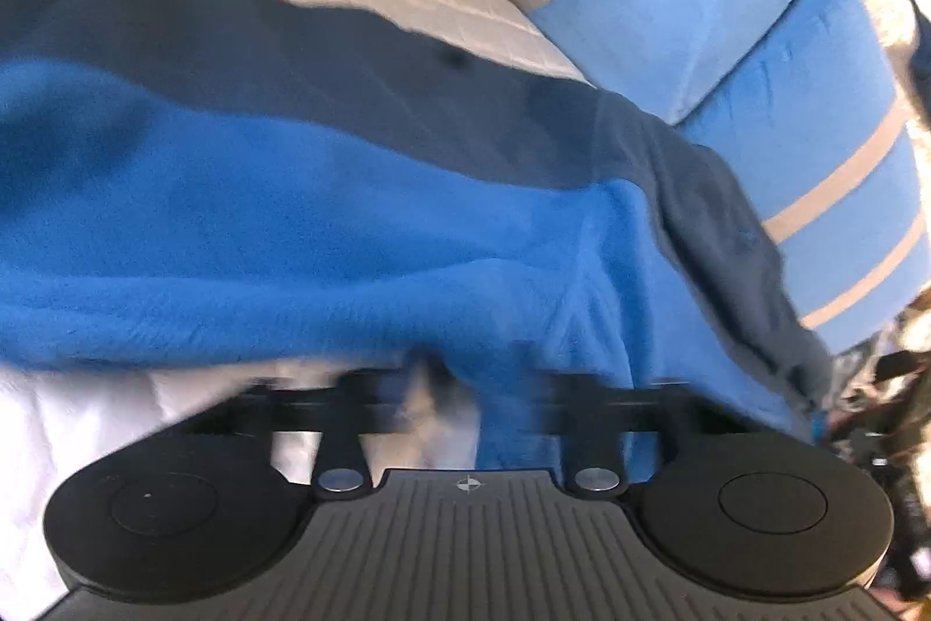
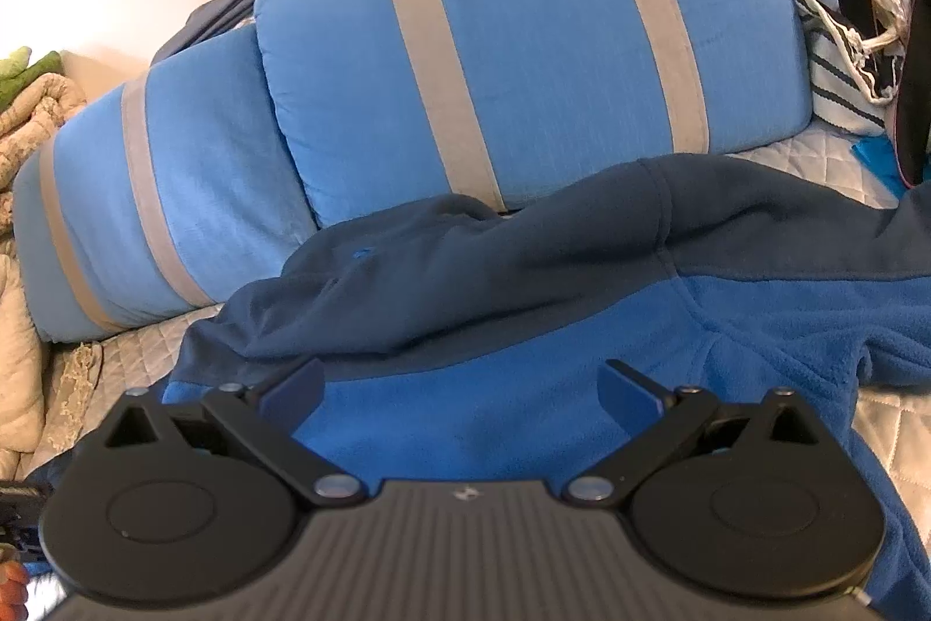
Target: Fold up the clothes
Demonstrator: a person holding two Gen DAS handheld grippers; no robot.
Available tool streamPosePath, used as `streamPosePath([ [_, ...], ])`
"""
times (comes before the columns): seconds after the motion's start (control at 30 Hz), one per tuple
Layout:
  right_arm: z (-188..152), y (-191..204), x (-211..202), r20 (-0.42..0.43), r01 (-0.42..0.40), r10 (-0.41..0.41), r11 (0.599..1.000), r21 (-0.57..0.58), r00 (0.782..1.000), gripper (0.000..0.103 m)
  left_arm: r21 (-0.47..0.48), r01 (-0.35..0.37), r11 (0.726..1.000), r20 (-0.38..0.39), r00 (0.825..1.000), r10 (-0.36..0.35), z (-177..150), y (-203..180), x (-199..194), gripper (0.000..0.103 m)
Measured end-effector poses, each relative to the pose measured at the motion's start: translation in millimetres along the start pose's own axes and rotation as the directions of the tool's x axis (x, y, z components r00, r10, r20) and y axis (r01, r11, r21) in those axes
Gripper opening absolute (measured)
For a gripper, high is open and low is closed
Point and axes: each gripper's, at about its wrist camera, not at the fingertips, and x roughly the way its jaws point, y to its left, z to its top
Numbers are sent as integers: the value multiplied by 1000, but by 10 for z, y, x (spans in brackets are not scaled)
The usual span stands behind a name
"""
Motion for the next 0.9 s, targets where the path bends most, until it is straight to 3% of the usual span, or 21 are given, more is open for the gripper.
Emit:
streamPosePath([
  [0.13, -6, -23, 7, -6, 1, -1, 1000, 12, 1000, 103, 56, -79, 995, 91, 993, 74, 101, -25, -168, 9],
  [0.27, -6, -19, 12, -4, -5, 6, 1000, 12, 1000, 103, 117, -150, 982, 119, 984, 136, 189, -94, -274, 16],
  [0.33, -7, -17, 6, 0, -9, 9, 1000, 10, 1000, 103, 158, -173, 972, 141, 978, 151, 204, -150, -382, 51],
  [0.37, -6, -19, 1, 3, -11, 11, 1000, 10, 1000, 103, 172, -172, 970, 155, 977, 146, 207, -174, -450, 60],
  [0.4, -5, -21, -6, 7, -14, 14, 1000, 10, 1000, 103, 186, -168, 968, 177, 975, 135, 203, -212, -532, 75],
  [0.53, 5, -14, -27, 23, -19, 19, 1000, 1, 1000, 103, 261, -204, 944, 259, 957, 135, 170, -466, -816, 97],
  [0.6, 12, -4, -28, 20, -11, 11, 1000, -6, 1000, 103, 304, -222, 926, 298, 946, 129, 144, -629, -955, 99],
  [0.7, 50, 40, -58, 14, 13, -12, 999, -42, 1000, 103, 354, -195, 915, 364, 930, 57, 130, -893, -1161, 100],
  [0.8, 113, 127, -169, 25, 45, -42, 991, -126, 999, 103, 394, -158, 905, 404, 915, -16, 137, -1173, -1362, 103],
  [0.9, 185, 223, -314, 45, 101, -93, 967, -234, 995, 103, 458, -170, 873, 424, 904, -46, 158, -1483, -1471, 103],
])
